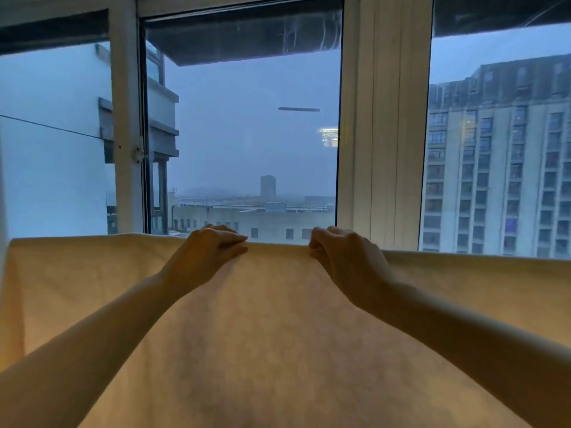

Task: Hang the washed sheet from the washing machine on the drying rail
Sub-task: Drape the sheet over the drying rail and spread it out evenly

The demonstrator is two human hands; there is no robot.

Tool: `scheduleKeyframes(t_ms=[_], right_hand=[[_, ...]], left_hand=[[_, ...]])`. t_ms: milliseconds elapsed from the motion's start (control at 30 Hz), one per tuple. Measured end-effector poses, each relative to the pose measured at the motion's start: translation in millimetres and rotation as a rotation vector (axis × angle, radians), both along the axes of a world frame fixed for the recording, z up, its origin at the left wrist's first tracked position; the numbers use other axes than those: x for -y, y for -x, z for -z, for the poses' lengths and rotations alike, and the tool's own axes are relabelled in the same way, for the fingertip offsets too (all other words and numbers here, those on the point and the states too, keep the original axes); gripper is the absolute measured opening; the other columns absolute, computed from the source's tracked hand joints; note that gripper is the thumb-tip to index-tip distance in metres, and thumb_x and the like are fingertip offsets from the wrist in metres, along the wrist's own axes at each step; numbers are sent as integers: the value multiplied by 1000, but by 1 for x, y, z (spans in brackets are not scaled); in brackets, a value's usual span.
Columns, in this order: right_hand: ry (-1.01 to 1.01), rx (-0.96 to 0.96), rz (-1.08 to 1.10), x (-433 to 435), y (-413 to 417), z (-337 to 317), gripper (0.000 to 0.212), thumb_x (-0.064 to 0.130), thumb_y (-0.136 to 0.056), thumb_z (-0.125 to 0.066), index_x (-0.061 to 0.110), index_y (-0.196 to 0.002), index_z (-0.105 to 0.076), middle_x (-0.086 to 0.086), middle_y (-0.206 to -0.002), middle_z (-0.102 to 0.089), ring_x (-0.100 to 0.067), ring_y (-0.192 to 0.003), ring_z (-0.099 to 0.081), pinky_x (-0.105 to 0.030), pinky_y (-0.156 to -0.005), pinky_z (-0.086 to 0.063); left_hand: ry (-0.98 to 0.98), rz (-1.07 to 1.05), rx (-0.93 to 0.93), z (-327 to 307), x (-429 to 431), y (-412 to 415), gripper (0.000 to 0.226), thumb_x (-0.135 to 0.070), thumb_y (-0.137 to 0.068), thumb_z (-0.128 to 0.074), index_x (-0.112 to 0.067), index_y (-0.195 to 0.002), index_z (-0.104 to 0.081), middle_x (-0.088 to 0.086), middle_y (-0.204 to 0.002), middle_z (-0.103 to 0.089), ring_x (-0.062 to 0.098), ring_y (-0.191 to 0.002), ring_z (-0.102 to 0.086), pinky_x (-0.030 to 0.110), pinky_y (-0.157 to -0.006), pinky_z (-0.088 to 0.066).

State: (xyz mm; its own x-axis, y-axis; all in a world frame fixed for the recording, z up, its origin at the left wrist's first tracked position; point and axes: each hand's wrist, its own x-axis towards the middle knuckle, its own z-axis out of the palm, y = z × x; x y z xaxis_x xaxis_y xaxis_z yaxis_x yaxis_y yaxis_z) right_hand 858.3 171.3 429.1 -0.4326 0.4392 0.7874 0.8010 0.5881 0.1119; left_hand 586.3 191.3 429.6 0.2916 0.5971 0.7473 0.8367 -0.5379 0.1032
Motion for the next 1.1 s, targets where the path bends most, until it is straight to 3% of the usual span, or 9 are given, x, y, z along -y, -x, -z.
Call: scheduleKeyframes(t_ms=[133,367,500,567,700,800,900,1000,1100], right_hand=[[-11,-38,7,-2,0,3,5,24,-95,-55,21,-91,-57,4,-79,-60,-9,-65,-57,-31,-66,-55],[8,-163,14,-7,16,3,11,17,-97,-50,23,-87,-49,5,-76,-58,-9,-61,-56,-38,-67,-54],[-6,-342,-101,5,16,-20,9,21,-98,-47,22,-90,-50,3,-81,-62,-17,-68,-59,-35,-61,-52],[-62,-259,-144,9,12,-17,8,24,-95,-47,19,-95,-53,1,-88,-66,-16,-72,-62,-34,-64,-54],[-26,-4,-55,8,3,15,6,27,-93,-45,24,-95,-51,3,-97,-67,-9,-79,-63,-31,-75,-55],[-28,7,-85,8,7,15,16,30,-92,-41,24,-95,-56,5,-99,-68,-7,-83,-64,-28,-80,-54],[-23,-21,-113,4,17,8,12,27,-94,-46,23,-101,-55,6,-91,-66,-6,-73,-61,-27,-68,-56],[-2,-8,-101,-9,28,1,26,26,-92,-56,22,-118,-51,2,-105,-68,-10,-81,-66,-25,-71,-56],[74,40,-68,-19,41,-5,30,33,-94,-54,23,-122,-50,3,-108,-66,-10,-85,-66,-25,-74,-56]], left_hand=[[33,26,83,-5,-2,21,33,-35,-79,-59,-17,-102,-72,-18,-92,-63,1,-86,-62,12,-83,-48],[-183,-124,95,6,0,2,13,-16,-90,-59,-14,-97,-69,-9,-88,-59,7,-79,-56,15,-74,-45],[-375,-66,278,0,16,-1,11,-13,-93,-54,-13,-100,-62,-7,-100,-60,3,-87,-55,6,-80,-42],[-347,-15,250,12,22,5,13,-17,-95,-50,-16,-106,-59,-8,-111,-60,2,-98,-57,5,-87,-41],[-265,-38,25,47,20,17,31,-35,-97,-37,-21,-113,-59,-3,-123,-62,3,-114,-53,28,-99,-46],[-279,-44,3,51,16,16,40,-43,-97,-32,-22,-113,-61,-2,-125,-62,5,-117,-52,29,-102,-42],[-293,-47,-29,46,14,13,47,-49,-98,-25,-22,-110,-62,-3,-123,-63,3,-116,-51,28,-102,-40],[-309,-52,-38,46,10,11,40,-45,-98,-31,-23,-108,-62,-4,-122,-63,4,-115,-52,24,-101,-38],[-324,-38,-26,46,6,10,28,-37,-95,-40,-24,-106,-62,-4,-119,-64,5,-113,-55,24,-98,-41]])
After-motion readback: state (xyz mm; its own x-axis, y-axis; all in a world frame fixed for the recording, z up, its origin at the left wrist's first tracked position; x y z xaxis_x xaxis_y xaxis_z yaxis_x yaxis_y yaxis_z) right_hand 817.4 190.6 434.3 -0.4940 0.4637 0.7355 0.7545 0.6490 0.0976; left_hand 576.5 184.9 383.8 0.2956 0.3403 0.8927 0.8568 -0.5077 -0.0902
